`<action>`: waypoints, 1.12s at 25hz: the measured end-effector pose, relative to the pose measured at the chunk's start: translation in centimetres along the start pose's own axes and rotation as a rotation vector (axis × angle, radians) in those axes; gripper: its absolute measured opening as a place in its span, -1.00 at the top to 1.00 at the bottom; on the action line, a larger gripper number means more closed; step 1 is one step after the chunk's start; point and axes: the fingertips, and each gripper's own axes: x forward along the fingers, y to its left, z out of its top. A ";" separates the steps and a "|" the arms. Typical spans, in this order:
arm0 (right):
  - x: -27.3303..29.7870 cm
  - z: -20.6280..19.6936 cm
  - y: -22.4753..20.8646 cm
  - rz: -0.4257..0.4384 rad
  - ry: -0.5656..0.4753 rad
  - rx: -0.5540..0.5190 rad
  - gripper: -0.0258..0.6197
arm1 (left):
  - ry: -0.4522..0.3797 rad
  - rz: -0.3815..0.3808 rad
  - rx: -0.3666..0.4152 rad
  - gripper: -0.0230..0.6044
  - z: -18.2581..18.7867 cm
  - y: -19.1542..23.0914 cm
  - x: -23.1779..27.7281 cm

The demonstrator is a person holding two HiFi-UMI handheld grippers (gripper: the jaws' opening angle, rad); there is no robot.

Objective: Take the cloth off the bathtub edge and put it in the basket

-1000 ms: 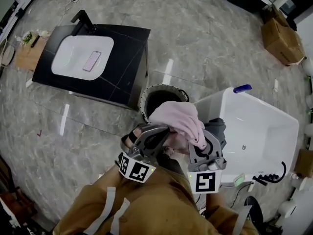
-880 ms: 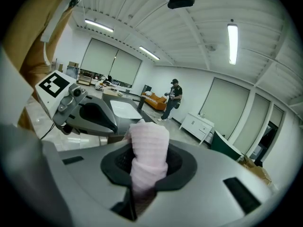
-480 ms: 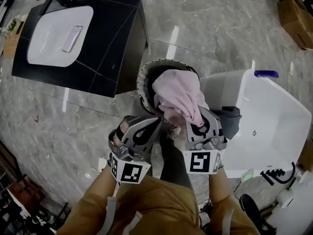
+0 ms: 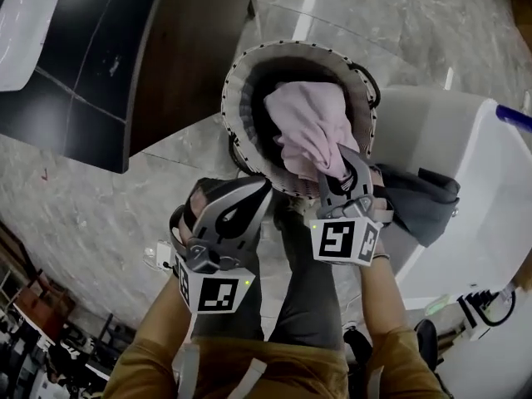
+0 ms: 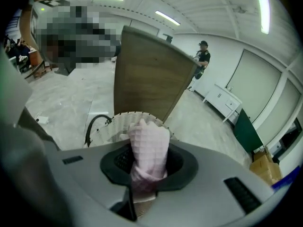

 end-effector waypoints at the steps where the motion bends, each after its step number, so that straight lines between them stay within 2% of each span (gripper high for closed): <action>1: 1.6 -1.8 0.9 0.027 0.036 -0.003 0.66 | 0.003 -0.001 -0.006 0.91 -1.3 -0.6 0.6; 3: 4.4 -5.4 2.9 0.093 0.120 -0.006 0.58 | 0.012 -0.009 -0.015 0.91 -3.5 -1.8 1.7; 5: 6.4 -7.8 4.1 0.127 0.169 0.011 0.37 | 0.016 -0.020 -0.017 0.91 -5.4 -2.9 2.7; 9: 8.7 -10.0 5.2 0.117 0.162 0.059 0.28 | 0.029 -0.049 -0.006 0.91 -9.0 -4.7 4.1; 13: 9.2 -11.7 5.8 0.099 0.165 0.051 0.27 | 0.041 -0.057 -0.005 0.91 -10.8 -5.5 4.8; 19: 7.1 -10.0 4.3 0.070 0.151 0.061 0.29 | 0.017 -0.056 -0.006 0.91 -8.2 -4.2 4.9; 25: 2.1 -3.9 1.3 -0.002 0.079 0.070 0.83 | -0.006 -0.061 -0.001 0.91 -3.0 -2.9 3.0; 26: 1.1 -3.0 0.7 -0.014 0.070 0.073 0.90 | -0.014 -0.061 0.003 0.91 -1.9 -2.7 2.6; 28: -1.2 -1.0 -0.4 -0.030 0.051 0.081 0.90 | -0.031 -0.060 0.011 0.91 0.6 -2.2 1.7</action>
